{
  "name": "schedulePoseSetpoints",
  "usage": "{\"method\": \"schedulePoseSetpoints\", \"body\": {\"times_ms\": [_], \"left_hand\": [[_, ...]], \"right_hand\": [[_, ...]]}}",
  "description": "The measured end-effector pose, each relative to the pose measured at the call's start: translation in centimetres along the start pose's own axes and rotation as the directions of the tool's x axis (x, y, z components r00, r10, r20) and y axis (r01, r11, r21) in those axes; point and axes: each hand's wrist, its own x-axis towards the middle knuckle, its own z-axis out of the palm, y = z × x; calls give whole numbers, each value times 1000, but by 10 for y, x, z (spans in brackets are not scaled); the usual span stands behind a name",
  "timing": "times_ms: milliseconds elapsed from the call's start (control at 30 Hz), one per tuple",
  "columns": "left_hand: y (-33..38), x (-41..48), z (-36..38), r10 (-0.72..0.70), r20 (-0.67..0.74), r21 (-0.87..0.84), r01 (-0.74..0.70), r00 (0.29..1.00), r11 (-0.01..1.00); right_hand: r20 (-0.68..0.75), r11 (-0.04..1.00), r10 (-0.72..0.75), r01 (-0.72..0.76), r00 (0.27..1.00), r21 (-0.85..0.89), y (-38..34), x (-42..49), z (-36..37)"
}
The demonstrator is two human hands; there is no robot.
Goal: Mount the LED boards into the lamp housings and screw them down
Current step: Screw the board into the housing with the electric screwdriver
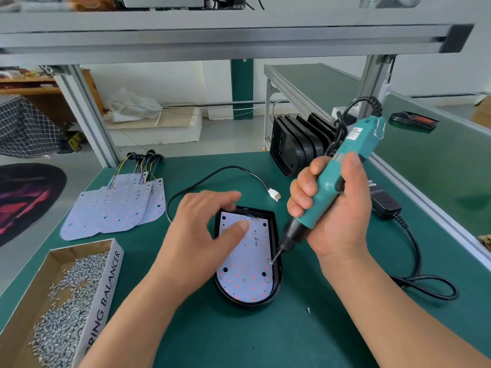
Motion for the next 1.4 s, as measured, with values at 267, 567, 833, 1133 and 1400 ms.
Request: {"method": "schedulePoseSetpoints", "body": {"times_ms": [267,567,833,1133,1400], "left_hand": [[17,-16,14,197,236,146,-236,951,961],[22,-18,18,190,168,117,-211,967,970],[22,-20,17,126,193,44,-136,973,990],[24,-20,18,82,203,41,-92,976,995],[26,-20,17,-9,235,91,-13,972,996]], "right_hand": [[-67,994,-101,104,993,38,-10,-1,4],[-98,993,-92,98,991,59,-7,-2,6],[-115,991,-107,115,988,65,-8,-1,6],[-111,992,-103,111,988,67,-6,-1,6],[-61,993,-111,113,992,30,-4,-4,10]]}}
